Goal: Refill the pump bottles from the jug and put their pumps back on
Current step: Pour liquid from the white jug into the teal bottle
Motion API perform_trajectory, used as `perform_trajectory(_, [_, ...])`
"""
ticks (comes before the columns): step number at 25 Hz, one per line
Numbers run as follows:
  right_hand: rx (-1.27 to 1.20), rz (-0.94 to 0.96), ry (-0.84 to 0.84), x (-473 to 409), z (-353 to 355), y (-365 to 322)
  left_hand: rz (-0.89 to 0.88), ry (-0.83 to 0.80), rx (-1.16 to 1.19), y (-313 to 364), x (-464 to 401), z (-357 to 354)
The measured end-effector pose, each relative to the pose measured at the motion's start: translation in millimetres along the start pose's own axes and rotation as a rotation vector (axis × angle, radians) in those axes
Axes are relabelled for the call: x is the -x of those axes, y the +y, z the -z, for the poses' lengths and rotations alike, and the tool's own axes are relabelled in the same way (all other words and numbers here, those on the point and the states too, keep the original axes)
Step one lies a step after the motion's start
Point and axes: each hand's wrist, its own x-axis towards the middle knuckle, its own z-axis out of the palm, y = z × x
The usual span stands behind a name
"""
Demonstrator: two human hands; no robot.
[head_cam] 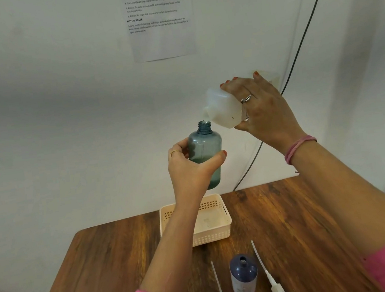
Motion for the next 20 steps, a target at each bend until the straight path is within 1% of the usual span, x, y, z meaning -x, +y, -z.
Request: perform_trajectory(20, [-0.025,0.006,-0.008,2.5,-3.2,1.9,0.011,-0.010,0.001,-2.6,0.3,-1.3])
